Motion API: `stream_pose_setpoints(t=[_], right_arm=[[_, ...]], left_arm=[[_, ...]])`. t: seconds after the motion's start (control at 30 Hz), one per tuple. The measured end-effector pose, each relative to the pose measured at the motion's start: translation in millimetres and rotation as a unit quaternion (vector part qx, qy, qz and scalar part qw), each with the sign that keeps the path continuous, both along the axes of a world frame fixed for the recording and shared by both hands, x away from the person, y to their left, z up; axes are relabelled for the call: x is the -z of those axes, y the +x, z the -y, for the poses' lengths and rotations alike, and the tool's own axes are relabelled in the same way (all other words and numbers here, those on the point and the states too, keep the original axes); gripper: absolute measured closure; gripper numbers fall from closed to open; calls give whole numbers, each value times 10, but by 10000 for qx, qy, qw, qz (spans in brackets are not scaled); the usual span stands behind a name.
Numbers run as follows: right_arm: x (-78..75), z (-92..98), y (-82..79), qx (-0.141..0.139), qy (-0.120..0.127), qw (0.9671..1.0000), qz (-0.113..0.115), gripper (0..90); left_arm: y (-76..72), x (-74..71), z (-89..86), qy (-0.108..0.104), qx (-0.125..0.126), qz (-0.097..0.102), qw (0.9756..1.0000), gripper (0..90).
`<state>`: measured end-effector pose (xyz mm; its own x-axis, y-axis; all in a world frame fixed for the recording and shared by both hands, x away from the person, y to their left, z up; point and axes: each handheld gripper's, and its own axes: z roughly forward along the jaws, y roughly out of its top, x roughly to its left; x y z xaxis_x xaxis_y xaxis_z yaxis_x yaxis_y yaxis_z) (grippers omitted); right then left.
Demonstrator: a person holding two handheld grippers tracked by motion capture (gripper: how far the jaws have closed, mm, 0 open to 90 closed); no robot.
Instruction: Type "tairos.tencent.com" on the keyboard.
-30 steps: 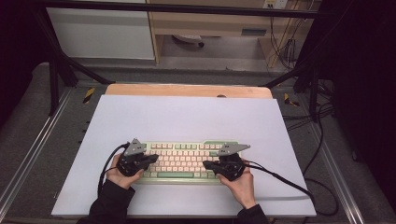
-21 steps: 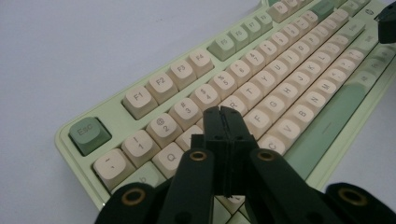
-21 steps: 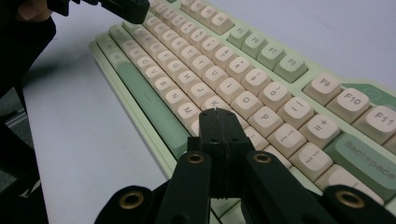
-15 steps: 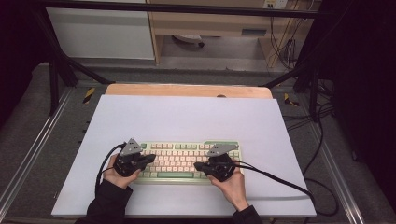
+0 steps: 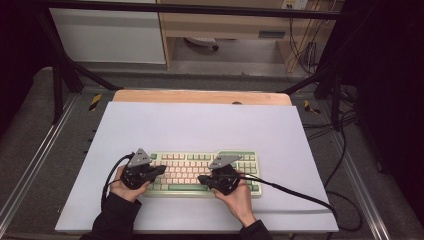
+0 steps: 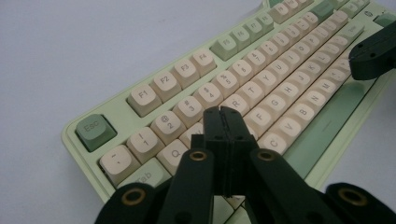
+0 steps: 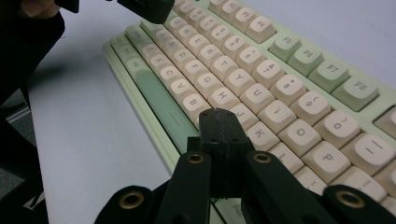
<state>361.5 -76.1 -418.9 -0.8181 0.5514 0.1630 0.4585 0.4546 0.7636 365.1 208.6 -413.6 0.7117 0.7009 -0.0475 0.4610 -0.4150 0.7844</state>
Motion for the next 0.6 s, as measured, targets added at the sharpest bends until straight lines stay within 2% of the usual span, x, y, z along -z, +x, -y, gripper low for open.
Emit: stream_pose_setpoints(t=[0.23, 0.6], right_arm=[[37, -120, 34, -57, -15, 10000, 25, 900], [89, -200, 70, -76, -53, 10000, -24, 900]], left_arm=[[0, -7, -10, -20, -10, 9, 10000, 897], [5, -1, -14, -6, -14, 7, 10000, 897]])
